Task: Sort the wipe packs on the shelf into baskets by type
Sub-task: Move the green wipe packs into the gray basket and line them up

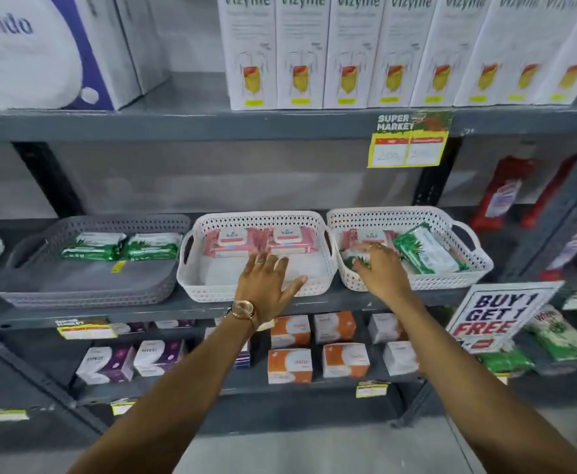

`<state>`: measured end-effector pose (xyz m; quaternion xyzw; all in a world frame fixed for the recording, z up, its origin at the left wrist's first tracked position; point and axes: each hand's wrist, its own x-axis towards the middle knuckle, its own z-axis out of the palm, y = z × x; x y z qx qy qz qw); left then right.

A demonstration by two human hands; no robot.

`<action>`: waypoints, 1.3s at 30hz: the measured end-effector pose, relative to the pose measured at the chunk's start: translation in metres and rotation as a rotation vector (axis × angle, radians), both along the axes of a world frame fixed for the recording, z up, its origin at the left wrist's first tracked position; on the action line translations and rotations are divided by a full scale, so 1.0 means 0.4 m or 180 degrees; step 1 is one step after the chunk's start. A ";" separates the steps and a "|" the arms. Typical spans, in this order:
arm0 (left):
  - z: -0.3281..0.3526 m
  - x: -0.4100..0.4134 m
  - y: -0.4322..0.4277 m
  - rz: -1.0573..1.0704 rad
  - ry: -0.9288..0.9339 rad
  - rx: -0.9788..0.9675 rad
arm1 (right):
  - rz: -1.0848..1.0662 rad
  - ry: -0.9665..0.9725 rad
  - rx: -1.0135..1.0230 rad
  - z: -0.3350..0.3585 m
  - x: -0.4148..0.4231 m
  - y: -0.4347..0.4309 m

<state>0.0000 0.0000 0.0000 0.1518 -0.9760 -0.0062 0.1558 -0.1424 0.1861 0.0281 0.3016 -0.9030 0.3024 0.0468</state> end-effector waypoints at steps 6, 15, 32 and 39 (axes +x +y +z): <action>-0.069 -0.038 -0.014 0.0133 0.0211 -0.0114 | -0.0028 -0.0913 0.0806 -0.035 -0.173 0.013; -0.085 -0.048 -0.023 0.0198 0.0725 -0.0338 | 0.0586 -0.0541 0.1946 -0.054 -0.280 -0.013; -0.100 0.038 -0.118 -0.0265 0.0769 -0.0361 | -0.0328 -0.0491 0.0202 0.051 -0.221 -0.027; -0.068 0.241 -0.301 -0.0280 0.1031 -0.0396 | 0.0517 -0.0772 -0.0442 0.157 0.025 -0.296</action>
